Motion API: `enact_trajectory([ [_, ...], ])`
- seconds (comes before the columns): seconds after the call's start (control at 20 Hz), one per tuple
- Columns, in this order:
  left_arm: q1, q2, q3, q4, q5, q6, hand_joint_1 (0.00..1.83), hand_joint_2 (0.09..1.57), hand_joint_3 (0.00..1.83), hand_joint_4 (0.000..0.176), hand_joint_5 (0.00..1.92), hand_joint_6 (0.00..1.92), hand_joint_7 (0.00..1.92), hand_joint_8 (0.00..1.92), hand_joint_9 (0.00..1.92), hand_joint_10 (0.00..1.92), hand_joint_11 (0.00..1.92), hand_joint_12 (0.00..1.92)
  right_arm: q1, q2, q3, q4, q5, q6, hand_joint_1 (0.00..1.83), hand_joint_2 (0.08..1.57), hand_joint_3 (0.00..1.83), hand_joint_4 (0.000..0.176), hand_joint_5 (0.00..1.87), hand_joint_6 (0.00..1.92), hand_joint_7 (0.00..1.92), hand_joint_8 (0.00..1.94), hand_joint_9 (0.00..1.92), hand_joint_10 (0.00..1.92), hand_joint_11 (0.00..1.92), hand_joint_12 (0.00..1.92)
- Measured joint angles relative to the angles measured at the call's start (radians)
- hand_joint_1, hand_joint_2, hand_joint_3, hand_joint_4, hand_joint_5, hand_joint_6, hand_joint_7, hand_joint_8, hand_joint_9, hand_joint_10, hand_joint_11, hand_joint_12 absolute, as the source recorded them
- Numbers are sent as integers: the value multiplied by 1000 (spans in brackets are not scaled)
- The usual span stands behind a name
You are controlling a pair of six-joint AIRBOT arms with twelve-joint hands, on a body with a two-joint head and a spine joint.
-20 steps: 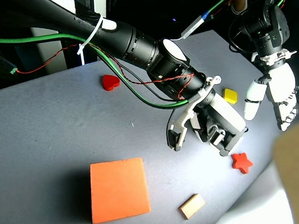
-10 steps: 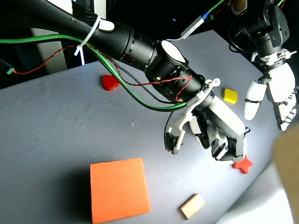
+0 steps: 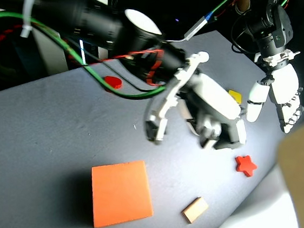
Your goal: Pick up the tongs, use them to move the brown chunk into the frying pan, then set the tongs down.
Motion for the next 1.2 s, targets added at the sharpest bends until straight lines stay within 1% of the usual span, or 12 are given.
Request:
enact_trajectory([
  [0.2, -32, -1, -37, -2, 5, 13, 0, 1128, 1, 0, 1, 0, 47, 5, 35, 6, 6, 4, -48, 43, -8, -10, 7, 111, 900, 1374, 4, 0, 540, 1639, 684, 1092, 595, 1348, 464, 1746],
  [0.25, -34, -1, -43, -1, 2, 13, 0, 1135, 4, 0, 0, 0, 44, 3, 37, 7, 11, 6, -55, 48, -12, -9, 6, 121, 725, 1362, 0, 0, 474, 1147, 673, 1034, 580, 1294, 435, 1717],
  [0.3, -37, -1, -50, -2, -3, 14, 0, 1135, 4, 0, 0, 0, 44, 3, 37, 7, 11, 6, -64, 55, -17, -9, 8, 139, 725, 1362, 0, 0, 474, 1147, 673, 1034, 580, 1294, 435, 1717],
  [0.35, -40, -1, -63, -2, -7, 15, 0, 1127, 0, 0, 0, 0, 27, 0, 21, 0, 0, 1, -76, 58, -21, -10, 11, 148, 657, 1365, 0, 0, 524, 818, 673, 931, 564, 1235, 396, 1716],
  [0.4, -44, -1, -79, -2, -11, 15, 0, 1126, 0, 0, 0, 0, 42, 6, 36, 6, 16, 8, -88, 61, -30, -13, 8, 151, 660, 1363, 0, 0, 538, 766, 681, 892, 565, 1231, 387, 1729],
  [0.5, -47, 7, -109, -2, -5, 15, 0, 1130, 1, 0, 0, 0, 40, 5, 33, 5, 10, 6, -114, 66, -58, -15, 6, 137, 573, 1393, 6, 0, 505, 774, 655, 882, 538, 1230, 357, 1733],
  [0.7, -49, 26, -153, -3, 4, 14, 0, 1125, 0, 0, 0, 0, 38, 3, 26, 2, 0, 0, -164, 69, -97, -8, -2, 86, 573, 1391, 5, 0, 512, 721, 661, 789, 525, 1195, 292, 1754],
  [0.75, -49, 28, -159, -2, 2, 15, 0, 1127, 0, 0, 0, 0, 32, 0, 23, 0, 0, 0, -173, 70, -100, -10, -6, 80, 506, 1424, 9, 0, 450, 758, 601, 794, 468, 1217, 233, 1785],
  [0.9, -55, 34, -172, -6, 3, 16, 0, 1132, 2, 0, 0, 0, 27, 0, 18, 0, 0, 0, -225, 74, -97, -111, -20, 116, 626, 1357, 0, 0, 489, 726, 648, 702, 515, 1147, 288, 1734],
  [1.05, -61, 40, -188, 0, 13, 19, 0, 1129, 1, 0, 0, 0, 29, 2, 18, 1, 0, 0, -233, 74, -92, -137, -23, 134, 521, 1377, 6, 0, 446, 668, 639, 572, 499, 1066, 271, 1695],
  [1.1, -61, 40, -192, 0, 14, 19, 0, 1124, 0, 0, 4, 1, 29, 2, 17, 0, 0, 0, -237, 74, -92, -147, -24, 133, 527, 1361, 0, 0, 435, 626, 636, 490, 495, 1012, 255, 1662],
  [1.2, -61, 40, -192, -2, 14, 20, 0, 1122, 0, 0, 0, 0, 31, 3, 23, 3, 1, 0, -246, 83, -97, -153, -24, 132, 399, 1330, 0, 0, 377, 468, 581, 202, 451, 730, 136, 1561],
])
